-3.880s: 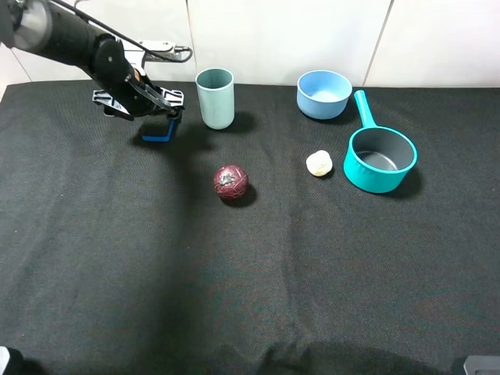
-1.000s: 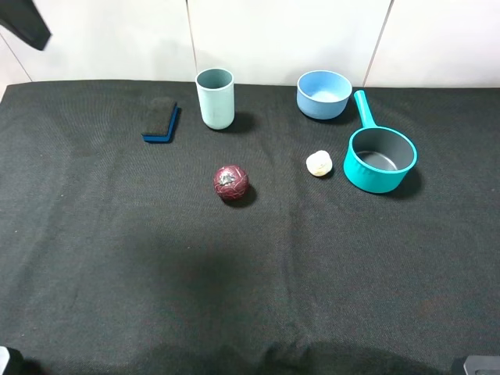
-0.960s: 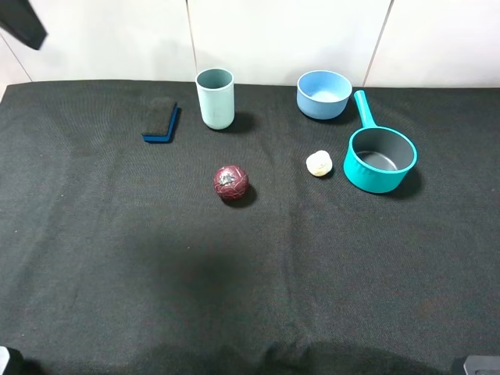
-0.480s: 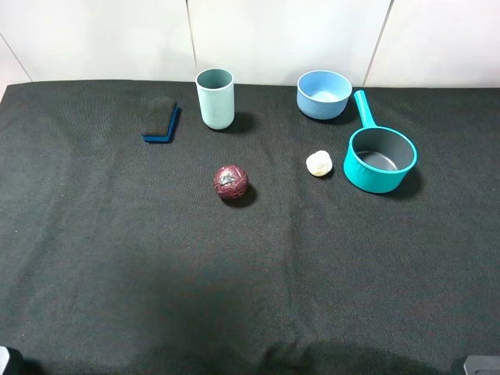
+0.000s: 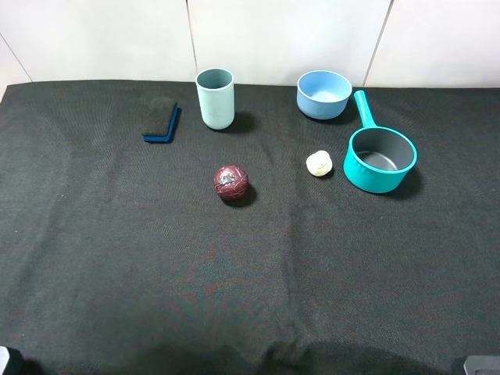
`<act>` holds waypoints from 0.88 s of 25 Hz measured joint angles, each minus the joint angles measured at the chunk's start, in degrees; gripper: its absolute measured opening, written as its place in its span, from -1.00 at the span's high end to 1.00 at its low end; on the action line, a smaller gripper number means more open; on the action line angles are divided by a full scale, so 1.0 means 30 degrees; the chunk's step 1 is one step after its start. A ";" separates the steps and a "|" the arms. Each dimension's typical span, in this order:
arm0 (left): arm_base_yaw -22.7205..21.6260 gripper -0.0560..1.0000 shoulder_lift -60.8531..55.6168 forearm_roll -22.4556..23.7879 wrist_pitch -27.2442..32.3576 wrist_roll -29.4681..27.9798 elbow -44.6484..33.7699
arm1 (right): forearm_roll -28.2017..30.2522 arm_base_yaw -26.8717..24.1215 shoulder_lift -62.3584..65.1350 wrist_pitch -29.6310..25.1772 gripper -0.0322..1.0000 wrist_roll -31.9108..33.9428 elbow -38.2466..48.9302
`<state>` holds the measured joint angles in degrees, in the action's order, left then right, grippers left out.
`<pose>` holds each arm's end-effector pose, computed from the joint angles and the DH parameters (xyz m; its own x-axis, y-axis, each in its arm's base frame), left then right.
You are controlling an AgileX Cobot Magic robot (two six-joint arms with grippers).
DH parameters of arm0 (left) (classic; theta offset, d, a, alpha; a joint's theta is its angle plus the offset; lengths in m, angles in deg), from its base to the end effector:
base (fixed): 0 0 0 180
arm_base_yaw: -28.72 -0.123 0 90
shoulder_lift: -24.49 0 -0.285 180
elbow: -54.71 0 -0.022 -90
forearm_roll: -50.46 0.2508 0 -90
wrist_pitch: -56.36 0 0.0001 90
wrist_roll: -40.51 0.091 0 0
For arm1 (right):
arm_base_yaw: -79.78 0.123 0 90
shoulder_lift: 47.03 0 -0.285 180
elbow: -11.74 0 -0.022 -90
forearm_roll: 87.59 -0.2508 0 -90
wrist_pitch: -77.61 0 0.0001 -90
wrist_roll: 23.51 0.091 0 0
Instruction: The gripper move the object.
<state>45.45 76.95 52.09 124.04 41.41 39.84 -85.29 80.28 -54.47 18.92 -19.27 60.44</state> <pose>0.1094 -0.0304 0.4016 -0.6698 0.2290 -0.7063 0.2878 0.9570 0.0373 -0.0041 -0.0032 0.2797 -0.4178 0.0494 -0.9072 0.0447 0.9984 0.0338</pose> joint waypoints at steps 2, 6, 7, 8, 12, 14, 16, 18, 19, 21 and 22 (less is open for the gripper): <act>0.0000 -0.98 -0.1120 0.0000 0.0000 0.0000 -0.0773 | 0.0000 0.0000 0.0000 0.0000 -0.41 0.0000 0.0000; 0.0000 -0.98 -0.3120 0.0000 0.0018 0.0021 -0.2008 | 0.0000 0.0000 0.0000 0.0000 -0.41 0.0000 0.0000; 0.0000 -0.98 -0.3636 0.0000 0.0018 0.0021 -0.2212 | 0.0000 0.0000 0.0000 0.0000 -0.41 0.0000 0.0000; 0.0000 -0.98 -0.4114 0.0000 0.0018 0.0048 -0.2440 | 0.0000 0.0000 0.0000 0.0000 -0.41 0.0000 0.0000; 0.0000 -0.98 -0.5640 0.0000 0.0018 0.0610 -0.3429 | 0.0000 0.0000 0.0000 0.0000 -0.41 0.0000 0.0000; 0.0000 -0.98 -0.6188 0.0000 0.0018 0.0934 -0.4017 | 0.0000 0.0000 0.0000 0.0000 -0.41 0.0000 0.0000; 0.0000 -0.98 -0.6706 0.0000 0.0018 0.1029 -0.4653 | 0.0000 0.0000 0.0000 0.0000 -0.41 0.0000 0.0000; 0.0000 -0.98 -0.7179 0.0000 0.0018 0.1045 -0.5351 | 0.0000 0.0000 0.0000 0.0000 -0.41 0.0000 0.0000; 0.0000 -0.98 -0.7474 0.0000 0.0018 0.1045 -0.5758 | 0.0000 0.0000 0.0000 0.0000 -0.41 0.0000 0.0000; 0.0000 -0.98 -0.8083 0.0000 0.0018 0.1070 -0.6541 | 0.0000 0.0000 0.0000 0.0000 -0.41 0.0000 0.0000; 0.0000 -0.98 -0.8415 0.0000 0.0002 0.1074 -0.6845 | 0.0000 0.0000 0.0000 0.0000 -0.41 0.0000 0.0000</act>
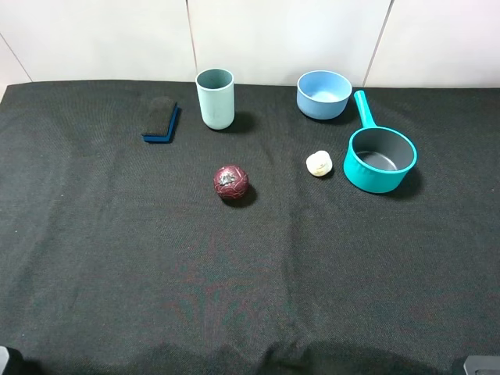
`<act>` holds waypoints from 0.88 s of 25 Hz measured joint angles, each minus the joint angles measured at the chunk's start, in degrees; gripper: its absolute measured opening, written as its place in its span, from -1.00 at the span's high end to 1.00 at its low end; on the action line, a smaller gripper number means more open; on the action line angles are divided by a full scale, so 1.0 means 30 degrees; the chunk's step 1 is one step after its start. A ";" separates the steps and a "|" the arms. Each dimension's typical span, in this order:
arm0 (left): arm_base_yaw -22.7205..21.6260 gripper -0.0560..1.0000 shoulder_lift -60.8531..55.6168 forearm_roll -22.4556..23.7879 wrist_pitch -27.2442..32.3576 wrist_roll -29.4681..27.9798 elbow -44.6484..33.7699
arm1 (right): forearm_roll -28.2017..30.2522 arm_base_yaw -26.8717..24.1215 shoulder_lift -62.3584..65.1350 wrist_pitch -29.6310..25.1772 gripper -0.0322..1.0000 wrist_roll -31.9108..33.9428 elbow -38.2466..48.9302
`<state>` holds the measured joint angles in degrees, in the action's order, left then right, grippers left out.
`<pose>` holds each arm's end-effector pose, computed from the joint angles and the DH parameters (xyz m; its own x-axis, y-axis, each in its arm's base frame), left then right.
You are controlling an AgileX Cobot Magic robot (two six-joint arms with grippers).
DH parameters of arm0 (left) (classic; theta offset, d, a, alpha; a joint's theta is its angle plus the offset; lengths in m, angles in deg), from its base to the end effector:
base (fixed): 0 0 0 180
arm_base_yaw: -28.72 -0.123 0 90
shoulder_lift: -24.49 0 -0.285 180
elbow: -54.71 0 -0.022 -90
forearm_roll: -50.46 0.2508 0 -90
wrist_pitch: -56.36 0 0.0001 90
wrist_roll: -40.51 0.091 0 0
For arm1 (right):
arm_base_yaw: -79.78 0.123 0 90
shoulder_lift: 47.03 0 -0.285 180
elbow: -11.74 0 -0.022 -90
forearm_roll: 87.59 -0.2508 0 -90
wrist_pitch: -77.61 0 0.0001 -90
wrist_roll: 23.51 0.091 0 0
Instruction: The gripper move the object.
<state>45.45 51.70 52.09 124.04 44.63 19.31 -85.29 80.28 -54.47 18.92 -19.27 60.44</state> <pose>0.0279 -0.0059 0.3293 -0.5949 0.2651 -0.7589 0.3188 0.9444 0.0800 -0.0041 -0.0032 0.2797 -0.4178 0.0494 -0.9072 0.0447 0.9984 0.0338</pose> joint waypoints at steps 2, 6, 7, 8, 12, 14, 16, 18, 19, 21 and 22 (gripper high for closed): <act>0.0000 -0.98 -0.0577 0.0000 -0.0137 0.0000 -0.0649 | 0.0000 0.0000 0.0000 0.0000 -0.41 0.0000 0.0000; 0.0000 -0.98 -0.1587 0.0278 -0.0928 0.0000 -0.1586 | 0.0000 0.0000 0.0000 0.0000 -0.41 0.0000 0.0000; 0.0000 -0.98 -0.1783 0.0437 -0.1046 0.0000 -0.1770 | 0.0000 0.0000 0.0000 0.0000 -0.41 0.0000 0.0000; 0.0000 -0.98 -0.1963 0.0572 -0.1106 0.0017 -0.1962 | 0.0000 0.0000 0.0000 0.0000 -0.41 0.0000 0.0000; 0.0000 -0.98 -0.2570 0.0796 -0.1303 0.0017 -0.2509 | 0.0000 0.0000 0.0000 0.0000 -0.41 0.0000 0.0000; 0.0000 -0.98 -0.2835 0.0832 -0.1344 0.0017 -0.2787 | 0.0000 0.0000 0.0000 0.0000 -0.41 0.0000 0.0000; 0.0000 -0.98 -0.3107 0.0853 -0.1411 0.0017 -0.3263 | 0.0000 0.0000 0.0000 0.0000 -0.41 0.0000 0.0000; 0.0000 -0.98 -0.3388 0.0853 -0.1723 0.0017 -0.3797 | 0.0000 0.0000 0.0000 0.0000 -0.41 0.0000 0.0000; 0.0000 -0.98 -0.3548 0.0853 -0.1974 0.0017 -0.4095 | 0.0000 0.0000 0.0000 0.0000 -0.41 0.0000 0.0000; -0.0023 -0.98 -0.3916 0.0853 -0.2170 0.0017 -0.4461 | 0.0000 0.0000 0.0000 0.0000 -0.41 0.0000 0.0000; -0.0105 -0.98 -0.4166 0.0834 -0.2227 0.0017 -0.4515 | 0.0000 0.0000 0.0000 0.0000 -0.41 0.0000 0.0000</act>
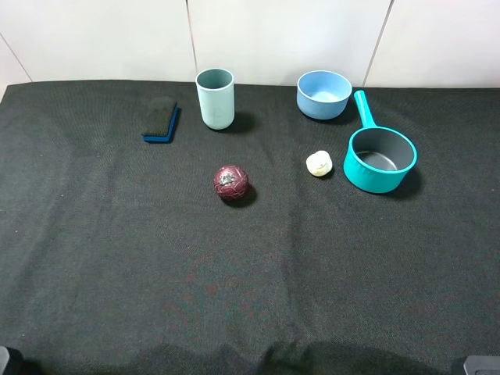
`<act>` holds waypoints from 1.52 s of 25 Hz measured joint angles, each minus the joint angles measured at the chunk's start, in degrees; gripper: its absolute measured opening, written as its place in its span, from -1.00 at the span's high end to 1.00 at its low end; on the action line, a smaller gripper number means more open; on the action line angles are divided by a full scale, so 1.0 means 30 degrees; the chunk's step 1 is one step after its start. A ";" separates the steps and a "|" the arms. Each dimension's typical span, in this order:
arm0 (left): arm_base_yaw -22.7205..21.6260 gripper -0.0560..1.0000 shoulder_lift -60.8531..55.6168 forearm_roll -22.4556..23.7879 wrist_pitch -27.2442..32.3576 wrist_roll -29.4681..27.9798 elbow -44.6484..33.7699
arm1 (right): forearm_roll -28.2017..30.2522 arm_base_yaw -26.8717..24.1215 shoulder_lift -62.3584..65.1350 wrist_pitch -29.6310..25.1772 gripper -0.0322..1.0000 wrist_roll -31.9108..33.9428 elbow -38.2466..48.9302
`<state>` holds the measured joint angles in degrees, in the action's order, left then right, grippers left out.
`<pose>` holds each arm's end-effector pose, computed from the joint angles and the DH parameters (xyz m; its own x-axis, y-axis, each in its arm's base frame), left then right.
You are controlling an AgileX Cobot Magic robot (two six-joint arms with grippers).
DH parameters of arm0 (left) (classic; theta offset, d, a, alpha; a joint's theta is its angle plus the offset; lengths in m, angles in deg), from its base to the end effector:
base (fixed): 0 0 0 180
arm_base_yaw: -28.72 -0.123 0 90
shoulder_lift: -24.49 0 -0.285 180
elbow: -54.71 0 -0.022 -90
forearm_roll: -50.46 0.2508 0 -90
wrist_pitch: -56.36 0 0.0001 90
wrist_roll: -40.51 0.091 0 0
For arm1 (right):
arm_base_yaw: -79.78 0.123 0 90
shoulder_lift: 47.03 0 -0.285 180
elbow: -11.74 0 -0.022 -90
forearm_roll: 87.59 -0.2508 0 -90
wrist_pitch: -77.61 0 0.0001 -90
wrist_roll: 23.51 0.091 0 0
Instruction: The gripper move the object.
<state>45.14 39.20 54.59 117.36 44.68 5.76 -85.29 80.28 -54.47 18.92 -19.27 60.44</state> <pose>0.0151 0.0015 0.2747 -0.5165 0.2641 -0.8145 0.2896 0.9491 0.1241 -0.0041 -0.0032 0.2797 -0.4178 0.0494 -0.9072 0.0447 0.9984 0.0338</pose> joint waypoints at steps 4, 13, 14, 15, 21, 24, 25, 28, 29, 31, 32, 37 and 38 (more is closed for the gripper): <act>-0.1094 -0.98 -0.1326 -0.0184 -0.0066 0.0294 -0.0064 | 0.0000 0.0000 0.0000 0.0000 -0.41 0.0000 0.0000; -0.3308 -0.98 -0.2455 -0.1793 -0.0098 0.2252 -0.0064 | 0.0000 0.0000 0.0000 0.0000 -0.41 0.0000 0.0000; -0.3362 -0.98 -0.2455 -0.1814 -0.0098 0.2327 -0.0064 | 0.0000 0.0000 0.0000 0.0000 -0.41 0.0000 0.0000; -0.3413 -0.98 -0.2471 -0.1815 -0.0098 0.2346 -0.0064 | 0.0000 0.0000 0.0000 0.0000 -0.41 0.0000 0.0000; -0.3455 -0.98 -0.2471 -0.1796 -0.0098 0.2428 -0.0064 | 0.0000 0.0000 0.0000 0.0000 -0.41 0.0000 0.0000; -0.3455 -0.98 -0.2471 -0.1780 -0.0098 0.2428 -0.0064 | 0.0000 0.0000 0.0000 0.0000 -0.41 0.0000 0.0000; -0.3455 -0.98 -0.2471 -0.1780 -0.0098 0.2428 -0.0064 | 0.0000 0.0000 0.0000 0.0000 -0.41 0.0000 0.0000; -0.3455 -0.98 -0.2471 -0.1780 -0.0098 0.2428 -0.0064 | 0.0000 0.0000 0.0000 0.0000 -0.41 0.0000 0.0000; -0.3455 -0.98 -0.2471 -0.1780 -0.0098 0.2428 -0.0064 | 0.0000 0.0000 0.0000 0.0000 -0.41 0.0000 0.0000; -0.3455 -0.98 -0.2471 -0.1780 -0.0098 0.2428 -0.0064 | 0.0000 0.0000 0.0000 0.0000 -0.41 0.0000 0.0000; -0.3455 -0.98 -0.2471 -0.1780 -0.0098 0.2428 -0.0064 | 0.0000 0.0000 0.0000 0.0000 -0.41 0.0000 0.0000; -0.3455 -0.98 -0.2471 -0.1780 -0.0098 0.2428 -0.0064 | 0.0000 0.0000 0.0000 0.0000 -0.41 0.0000 0.0000; -0.3455 -0.98 -0.2471 -0.1780 -0.0098 0.2428 -0.0064 | 0.0000 0.0000 0.0000 0.0000 -0.41 0.0000 0.0000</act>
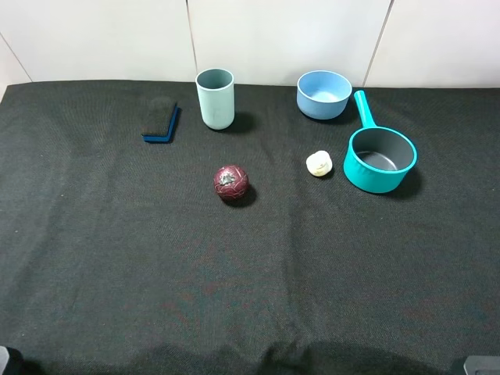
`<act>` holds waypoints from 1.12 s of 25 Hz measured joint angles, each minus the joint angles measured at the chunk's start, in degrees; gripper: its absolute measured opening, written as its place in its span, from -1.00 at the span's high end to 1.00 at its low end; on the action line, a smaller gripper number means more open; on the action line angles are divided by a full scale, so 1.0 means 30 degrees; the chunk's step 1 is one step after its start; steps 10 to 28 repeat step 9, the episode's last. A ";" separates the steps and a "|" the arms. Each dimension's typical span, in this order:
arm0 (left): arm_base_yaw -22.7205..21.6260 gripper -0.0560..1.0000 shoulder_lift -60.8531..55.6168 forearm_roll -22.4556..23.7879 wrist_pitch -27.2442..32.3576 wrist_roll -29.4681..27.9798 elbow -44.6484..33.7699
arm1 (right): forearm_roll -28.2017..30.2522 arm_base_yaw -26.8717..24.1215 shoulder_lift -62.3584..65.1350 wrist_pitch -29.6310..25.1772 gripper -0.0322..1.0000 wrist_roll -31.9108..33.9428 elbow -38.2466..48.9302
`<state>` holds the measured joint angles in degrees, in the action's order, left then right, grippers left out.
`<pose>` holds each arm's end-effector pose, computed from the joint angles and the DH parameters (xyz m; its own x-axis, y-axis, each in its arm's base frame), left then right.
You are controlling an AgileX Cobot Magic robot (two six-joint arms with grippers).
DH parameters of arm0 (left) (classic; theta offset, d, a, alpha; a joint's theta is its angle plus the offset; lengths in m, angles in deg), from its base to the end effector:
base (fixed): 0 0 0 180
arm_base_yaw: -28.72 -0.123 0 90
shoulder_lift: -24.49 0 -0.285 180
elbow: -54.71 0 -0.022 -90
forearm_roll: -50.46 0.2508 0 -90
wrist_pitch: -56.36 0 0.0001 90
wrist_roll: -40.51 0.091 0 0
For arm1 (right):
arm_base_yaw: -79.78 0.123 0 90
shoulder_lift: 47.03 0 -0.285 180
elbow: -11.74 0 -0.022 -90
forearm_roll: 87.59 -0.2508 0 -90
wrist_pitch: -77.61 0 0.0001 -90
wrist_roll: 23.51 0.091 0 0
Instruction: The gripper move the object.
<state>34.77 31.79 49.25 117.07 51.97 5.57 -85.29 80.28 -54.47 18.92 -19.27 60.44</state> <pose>-0.0051 -0.0011 0.2746 -0.4226 0.2344 -0.8755 0.2050 0.9657 0.1595 -0.0041 -0.0032 0.2797 -0.4178 0.0494 -0.9072 0.0447 0.9984 0.0338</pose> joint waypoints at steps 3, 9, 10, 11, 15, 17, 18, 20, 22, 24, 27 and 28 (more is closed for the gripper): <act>0.0000 -0.98 0.0000 0.0000 0.0000 0.0000 0.0000 | 0.0000 0.0000 0.0000 0.0000 -0.41 0.0000 0.0000; -0.0022 -0.98 0.0000 0.0000 0.0000 0.0000 0.0000 | 0.0000 0.0000 0.0000 0.0000 -0.41 0.0000 0.0000; -0.0022 -0.98 0.0000 0.0000 0.0000 0.0000 0.0000 | 0.0000 0.0000 0.0000 0.0000 -0.41 0.0000 0.0000; -0.0022 -0.98 0.0000 0.0000 0.0000 0.0000 0.0000 | 0.0000 0.0000 0.0000 0.0000 -0.41 0.0000 0.0000; -0.0022 -0.98 0.0000 0.0000 0.0000 0.0000 0.0000 | 0.0000 0.0000 0.0000 0.0000 -0.41 0.0000 0.0000; -0.0022 -0.98 0.0000 0.0000 0.0000 0.0000 0.0000 | 0.0000 0.0000 0.0000 0.0000 -0.41 0.0000 0.0000; -0.0022 -0.98 0.0000 0.0000 0.0000 0.0000 0.0000 | 0.0000 0.0000 0.0000 0.0000 -0.41 0.0000 0.0000; -0.0022 -0.98 0.0000 0.0000 0.0000 0.0000 0.0000 | 0.0000 0.0000 0.0000 0.0000 -0.41 0.0000 0.0000; -0.0022 -0.98 0.0000 0.0000 0.0000 0.0000 0.0000 | 0.0000 0.0000 0.0000 0.0000 -0.41 0.0000 0.0000; -0.0022 -0.98 0.0000 0.0000 0.0000 0.0000 0.0000 | 0.0000 0.0000 0.0000 0.0000 -0.41 0.0000 0.0000; -0.0022 -0.98 0.0000 0.0000 0.0000 0.0000 0.0000 | 0.0000 0.0000 0.0000 0.0000 -0.41 0.0000 0.0000; -0.0022 -0.98 0.0000 0.0000 0.0000 0.0000 0.0000 | 0.0000 0.0000 0.0000 0.0000 -0.41 0.0000 0.0000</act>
